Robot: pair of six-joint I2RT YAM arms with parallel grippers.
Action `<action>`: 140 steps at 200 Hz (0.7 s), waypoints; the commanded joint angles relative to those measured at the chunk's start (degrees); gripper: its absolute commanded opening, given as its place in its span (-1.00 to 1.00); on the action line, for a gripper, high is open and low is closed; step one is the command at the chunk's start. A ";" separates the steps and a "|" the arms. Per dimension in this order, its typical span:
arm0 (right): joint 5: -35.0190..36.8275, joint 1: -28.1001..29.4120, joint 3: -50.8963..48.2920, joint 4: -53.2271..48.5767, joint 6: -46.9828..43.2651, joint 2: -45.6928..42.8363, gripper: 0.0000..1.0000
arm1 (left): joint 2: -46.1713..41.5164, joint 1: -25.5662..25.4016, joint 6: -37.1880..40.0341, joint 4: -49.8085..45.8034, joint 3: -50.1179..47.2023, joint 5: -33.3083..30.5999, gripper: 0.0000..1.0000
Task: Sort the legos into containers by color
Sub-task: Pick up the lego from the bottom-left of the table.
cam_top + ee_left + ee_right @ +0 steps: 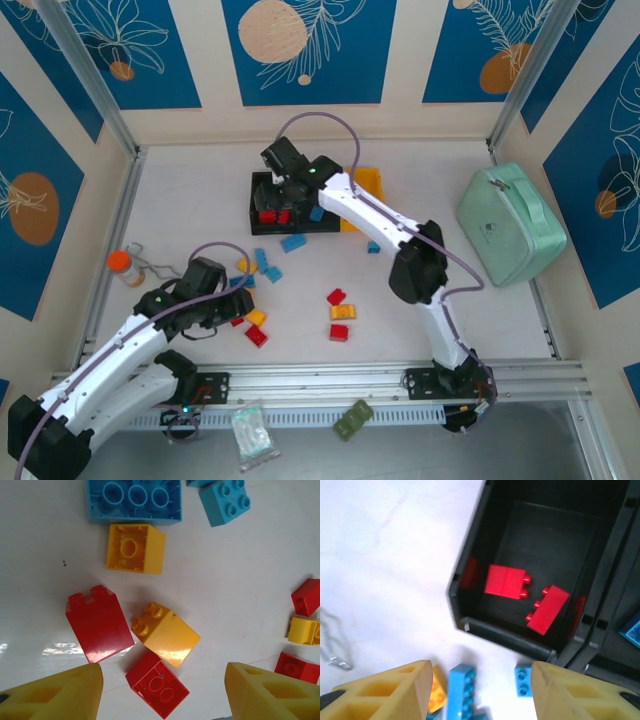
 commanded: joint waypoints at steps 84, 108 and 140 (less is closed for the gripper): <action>3.03 2.75 -55.08 14.17 8.61 -40.48 0.09 | 9.85 0.49 -1.27 3.79 -0.02 -9.33 0.41; 3.89 3.07 -64.60 12.90 12.91 -48.31 0.09 | 13.31 0.50 -1.30 6.48 -0.44 -10.15 0.40; 4.96 3.31 -72.14 11.19 17.39 -56.54 0.09 | 17.20 0.45 -1.82 8.86 -0.95 -10.65 0.29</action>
